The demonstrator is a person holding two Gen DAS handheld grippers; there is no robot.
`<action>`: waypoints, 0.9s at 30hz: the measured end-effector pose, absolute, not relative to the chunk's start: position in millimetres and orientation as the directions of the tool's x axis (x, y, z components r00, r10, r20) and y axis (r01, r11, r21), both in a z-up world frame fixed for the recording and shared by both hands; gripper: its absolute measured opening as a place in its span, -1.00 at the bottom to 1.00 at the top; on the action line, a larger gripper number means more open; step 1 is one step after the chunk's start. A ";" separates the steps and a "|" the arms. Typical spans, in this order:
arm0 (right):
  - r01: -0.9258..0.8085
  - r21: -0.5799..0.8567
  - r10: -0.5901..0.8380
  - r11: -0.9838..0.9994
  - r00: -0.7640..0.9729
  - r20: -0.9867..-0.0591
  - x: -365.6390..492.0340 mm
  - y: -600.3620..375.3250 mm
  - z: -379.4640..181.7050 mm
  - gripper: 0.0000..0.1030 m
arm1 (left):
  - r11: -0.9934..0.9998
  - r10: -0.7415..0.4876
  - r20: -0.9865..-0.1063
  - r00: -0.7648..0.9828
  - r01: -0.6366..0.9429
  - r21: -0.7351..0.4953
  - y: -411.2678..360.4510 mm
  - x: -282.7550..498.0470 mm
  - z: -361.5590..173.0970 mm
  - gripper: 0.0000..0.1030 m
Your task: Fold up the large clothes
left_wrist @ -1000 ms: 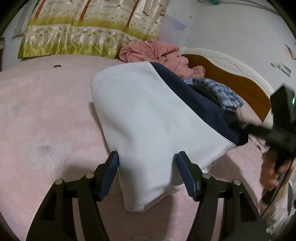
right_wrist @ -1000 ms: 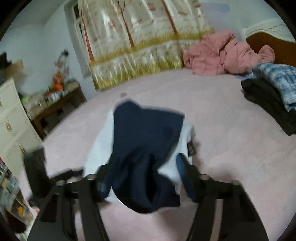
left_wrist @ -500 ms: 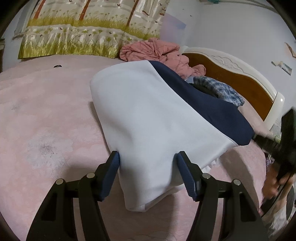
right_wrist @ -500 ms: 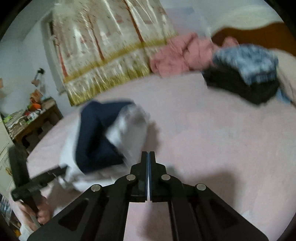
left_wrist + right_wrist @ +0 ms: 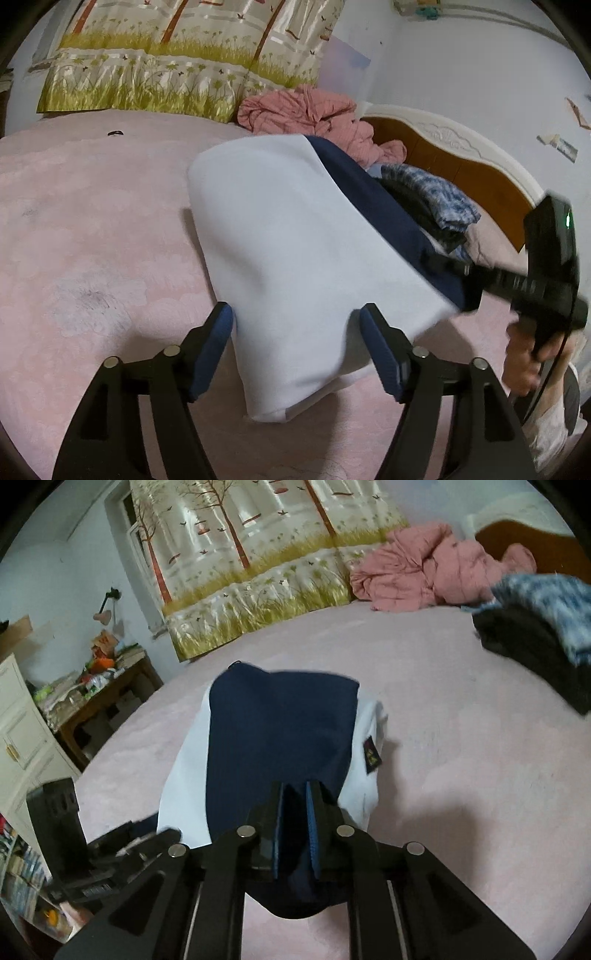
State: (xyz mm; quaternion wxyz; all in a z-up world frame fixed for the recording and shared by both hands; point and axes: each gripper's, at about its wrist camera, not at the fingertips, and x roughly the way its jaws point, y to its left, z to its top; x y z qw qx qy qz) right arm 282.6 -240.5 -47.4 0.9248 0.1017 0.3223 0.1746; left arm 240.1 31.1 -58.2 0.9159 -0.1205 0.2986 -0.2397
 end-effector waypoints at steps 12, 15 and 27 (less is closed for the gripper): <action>-0.272 0.224 0.353 0.936 0.717 -0.601 255.0 -232.7 -49.2 -0.73 | 0.780 -0.566 -0.514 0.644 0.217 -0.587 54.2 280.0 -46.0 0.79; -0.233 0.233 0.325 0.944 0.772 -0.546 261.5 -239.8 -30.1 0.63 | 0.816 -0.539 -0.580 0.611 0.207 -0.540 40.0 297.7 -42.0 0.78; -0.214 0.641 0.660 0.737 0.434 -0.613 368.1 -266.8 -109.8 0.80 | 0.658 -0.704 -0.546 0.455 0.130 -0.742 47.0 332.2 -87.1 0.94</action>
